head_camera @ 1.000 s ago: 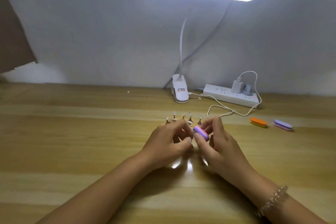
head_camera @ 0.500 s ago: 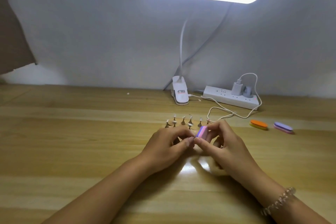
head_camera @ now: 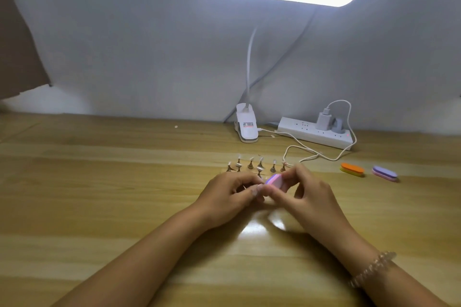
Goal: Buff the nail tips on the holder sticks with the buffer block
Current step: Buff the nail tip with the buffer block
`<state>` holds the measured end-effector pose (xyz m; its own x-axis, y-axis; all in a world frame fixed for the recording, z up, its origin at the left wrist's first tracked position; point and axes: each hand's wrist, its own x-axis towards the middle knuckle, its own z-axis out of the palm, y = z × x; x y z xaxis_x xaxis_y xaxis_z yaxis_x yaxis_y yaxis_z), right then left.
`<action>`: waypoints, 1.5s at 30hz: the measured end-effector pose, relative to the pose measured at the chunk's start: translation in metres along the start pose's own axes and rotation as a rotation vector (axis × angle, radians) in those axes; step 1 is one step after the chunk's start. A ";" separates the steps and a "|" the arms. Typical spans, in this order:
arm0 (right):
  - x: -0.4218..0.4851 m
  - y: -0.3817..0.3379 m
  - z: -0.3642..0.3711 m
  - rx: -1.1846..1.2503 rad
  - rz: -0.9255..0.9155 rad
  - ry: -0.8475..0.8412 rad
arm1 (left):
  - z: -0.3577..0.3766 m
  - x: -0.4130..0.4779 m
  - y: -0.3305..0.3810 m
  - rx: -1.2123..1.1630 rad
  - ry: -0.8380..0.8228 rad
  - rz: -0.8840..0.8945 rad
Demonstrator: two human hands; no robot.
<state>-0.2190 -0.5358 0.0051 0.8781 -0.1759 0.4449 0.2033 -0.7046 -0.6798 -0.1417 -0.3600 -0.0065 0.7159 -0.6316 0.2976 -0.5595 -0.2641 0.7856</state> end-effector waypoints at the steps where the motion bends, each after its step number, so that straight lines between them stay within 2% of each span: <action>1: 0.001 0.002 -0.001 -0.001 0.020 0.035 | 0.001 0.000 0.001 -0.006 -0.007 -0.002; 5: -0.007 -0.002 0.004 -0.118 -0.098 -0.064 | 0.000 0.001 -0.001 -0.043 0.013 -0.004; 9: 0.000 0.003 0.000 -0.062 0.006 0.041 | 0.001 0.001 -0.003 -0.073 -0.002 -0.012; 13: -0.006 0.001 0.004 -0.146 -0.107 -0.048 | 0.000 0.000 -0.004 -0.057 0.012 0.009; 16: -0.001 0.002 0.001 -0.052 -0.017 0.006 | 0.002 0.002 -0.006 -0.078 0.012 -0.010; 20: -0.005 0.001 0.004 -0.170 -0.118 -0.035 | 0.001 0.002 -0.004 -0.071 0.014 0.004; 24: 0.001 0.003 0.001 -0.002 -0.014 0.033 | 0.001 0.002 -0.005 -0.077 -0.005 -0.001; 28: -0.006 -0.001 0.005 -0.022 -0.108 -0.077 | 0.000 0.001 -0.006 -0.071 0.027 0.009; 29: -0.006 -0.001 0.005 0.010 -0.091 -0.068 | 0.000 0.001 -0.006 -0.082 0.032 -0.001; 33: 0.005 0.009 -0.004 0.137 0.081 0.176 | 0.004 0.001 -0.003 -0.126 0.048 -0.031; 35: 0.002 0.007 -0.002 0.108 0.034 0.127 | 0.004 -0.001 -0.001 -0.137 0.042 -0.036; 37: -0.006 0.000 0.003 0.026 -0.097 0.015 | 0.003 -0.001 0.000 -0.046 0.041 0.007; 39: -0.006 -0.003 0.005 -0.016 -0.130 -0.049 | 0.002 -0.002 0.002 0.036 0.025 0.029; 42: 0.000 0.000 0.000 -0.001 -0.047 -0.010 | 0.002 -0.002 0.002 0.068 0.010 0.019; 45: -0.008 -0.004 0.002 -0.063 -0.167 -0.041 | 0.000 -0.002 0.001 0.086 0.006 0.021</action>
<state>-0.2260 -0.5299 0.0035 0.8514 -0.0255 0.5239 0.3218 -0.7634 -0.5600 -0.1435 -0.3592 -0.0067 0.7059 -0.6335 0.3169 -0.6080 -0.3122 0.7300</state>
